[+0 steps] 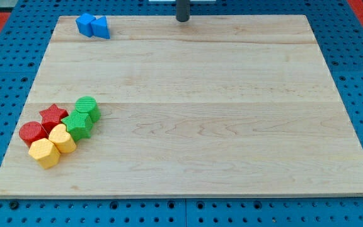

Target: Separate blue blocks from each other

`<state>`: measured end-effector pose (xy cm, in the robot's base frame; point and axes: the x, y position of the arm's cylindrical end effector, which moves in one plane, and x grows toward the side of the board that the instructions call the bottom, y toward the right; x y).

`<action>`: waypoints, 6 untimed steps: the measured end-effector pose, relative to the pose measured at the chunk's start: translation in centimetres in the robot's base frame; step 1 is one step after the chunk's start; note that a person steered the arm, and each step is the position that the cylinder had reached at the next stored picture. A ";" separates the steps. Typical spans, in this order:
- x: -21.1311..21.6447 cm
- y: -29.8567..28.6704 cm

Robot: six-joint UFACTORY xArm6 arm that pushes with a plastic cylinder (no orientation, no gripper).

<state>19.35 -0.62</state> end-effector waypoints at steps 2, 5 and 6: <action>0.0 -6.1; 2.3 -17.9; 4.2 -18.6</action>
